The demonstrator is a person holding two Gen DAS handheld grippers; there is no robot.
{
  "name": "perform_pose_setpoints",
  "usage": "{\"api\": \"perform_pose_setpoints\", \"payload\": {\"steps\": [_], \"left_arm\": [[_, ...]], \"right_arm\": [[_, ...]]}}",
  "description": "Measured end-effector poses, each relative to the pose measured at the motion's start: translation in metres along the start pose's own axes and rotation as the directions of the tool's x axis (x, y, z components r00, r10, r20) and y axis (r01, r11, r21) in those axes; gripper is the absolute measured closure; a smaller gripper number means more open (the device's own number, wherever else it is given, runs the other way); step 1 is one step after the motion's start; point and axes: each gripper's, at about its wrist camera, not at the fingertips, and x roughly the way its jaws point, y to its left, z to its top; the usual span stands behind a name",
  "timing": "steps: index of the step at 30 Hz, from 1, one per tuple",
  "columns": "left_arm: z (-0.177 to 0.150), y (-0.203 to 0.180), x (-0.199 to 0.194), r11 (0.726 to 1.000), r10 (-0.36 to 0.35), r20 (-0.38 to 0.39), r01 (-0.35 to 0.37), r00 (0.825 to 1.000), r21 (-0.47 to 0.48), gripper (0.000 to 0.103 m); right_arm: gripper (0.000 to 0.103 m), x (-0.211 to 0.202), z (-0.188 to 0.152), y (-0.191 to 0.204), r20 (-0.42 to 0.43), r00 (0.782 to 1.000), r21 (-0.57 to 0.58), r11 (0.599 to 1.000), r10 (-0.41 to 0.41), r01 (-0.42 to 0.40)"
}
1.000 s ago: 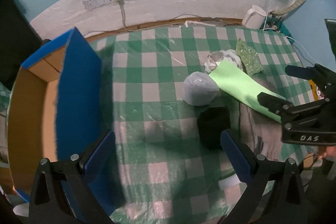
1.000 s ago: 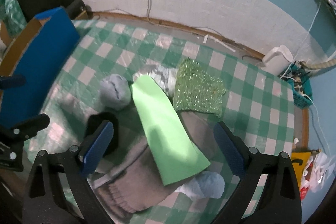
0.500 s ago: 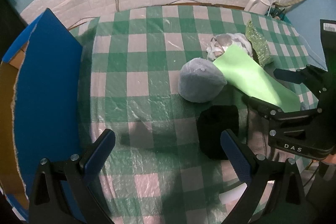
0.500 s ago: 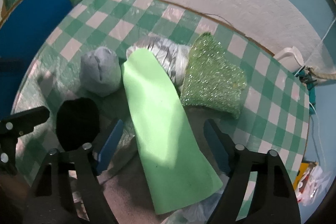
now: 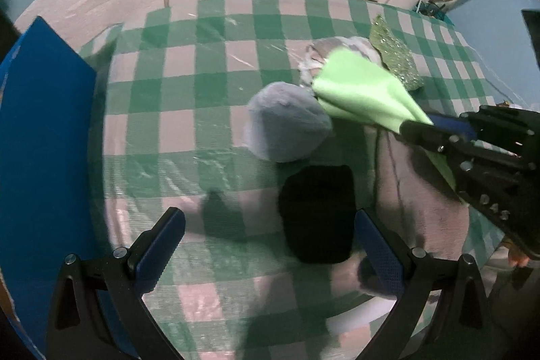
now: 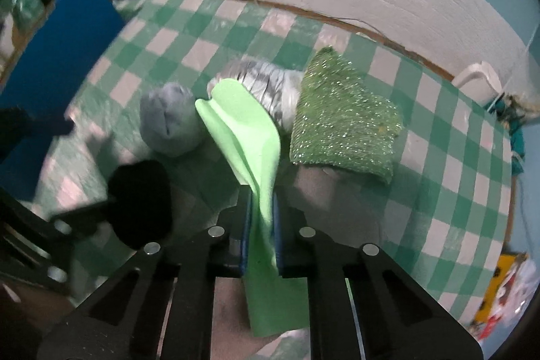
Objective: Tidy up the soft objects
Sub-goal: 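Lift the green sheet with the right tool while the left tool grasps the black sock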
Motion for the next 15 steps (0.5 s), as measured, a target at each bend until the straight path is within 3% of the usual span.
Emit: {"api": "perform_pose_setpoints", "payload": {"steps": [12,13,15], "left_arm": [[0.008,-0.027,0.026,0.999,-0.019,-0.044,0.020,0.999,0.028,0.002],[0.009,-0.027,0.026,0.999,-0.020,-0.041,0.021,0.999,0.026,0.003],[0.010,-0.028,0.029,1.000,-0.024,-0.039,0.025,0.999,0.017,0.019]], "right_arm": [[0.093,-0.021,0.000,-0.011,0.045,0.996,0.109,0.991,0.075,-0.079],[0.093,-0.023,-0.002,-0.012,0.049,0.996,0.117,0.990,0.078,-0.083],[0.093,-0.026,-0.003,-0.014,0.056,0.995,0.133,0.987,0.086,-0.093]]}}
